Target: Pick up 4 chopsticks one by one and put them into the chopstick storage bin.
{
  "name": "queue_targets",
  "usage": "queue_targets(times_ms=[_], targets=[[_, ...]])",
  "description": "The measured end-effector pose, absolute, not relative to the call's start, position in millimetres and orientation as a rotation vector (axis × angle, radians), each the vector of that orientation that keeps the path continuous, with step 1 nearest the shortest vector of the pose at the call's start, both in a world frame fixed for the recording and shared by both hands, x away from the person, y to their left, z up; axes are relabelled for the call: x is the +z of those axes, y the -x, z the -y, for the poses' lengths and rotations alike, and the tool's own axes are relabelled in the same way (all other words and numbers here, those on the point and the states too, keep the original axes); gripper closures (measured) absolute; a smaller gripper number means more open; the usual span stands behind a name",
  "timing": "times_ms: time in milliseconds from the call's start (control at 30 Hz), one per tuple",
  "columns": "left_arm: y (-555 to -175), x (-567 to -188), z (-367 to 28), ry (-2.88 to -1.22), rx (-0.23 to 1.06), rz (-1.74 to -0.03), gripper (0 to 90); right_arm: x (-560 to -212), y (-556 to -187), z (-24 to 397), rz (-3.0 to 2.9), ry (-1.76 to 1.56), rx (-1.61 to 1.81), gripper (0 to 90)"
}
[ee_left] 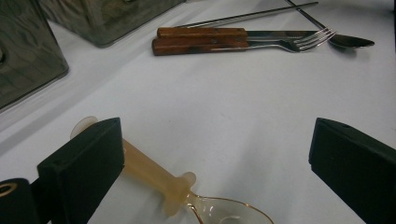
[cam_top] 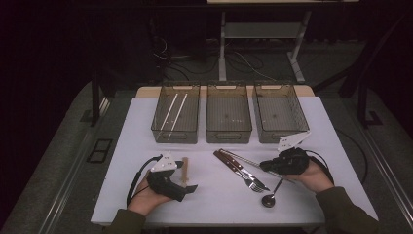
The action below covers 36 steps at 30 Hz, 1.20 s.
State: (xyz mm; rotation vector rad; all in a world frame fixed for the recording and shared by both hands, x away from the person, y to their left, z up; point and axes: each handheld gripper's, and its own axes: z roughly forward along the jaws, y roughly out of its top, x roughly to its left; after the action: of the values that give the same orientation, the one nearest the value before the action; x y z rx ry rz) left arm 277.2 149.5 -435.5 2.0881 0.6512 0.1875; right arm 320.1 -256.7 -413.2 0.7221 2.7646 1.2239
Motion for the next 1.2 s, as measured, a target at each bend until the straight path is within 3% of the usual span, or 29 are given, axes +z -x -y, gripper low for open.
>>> queue_targets(times_ms=[1200], targets=[[-275, -436, -153, -2.073, 0.192, -0.616, 0.0, -379, -345, 215, -2.625, -0.848, 1.351, 85.5]])
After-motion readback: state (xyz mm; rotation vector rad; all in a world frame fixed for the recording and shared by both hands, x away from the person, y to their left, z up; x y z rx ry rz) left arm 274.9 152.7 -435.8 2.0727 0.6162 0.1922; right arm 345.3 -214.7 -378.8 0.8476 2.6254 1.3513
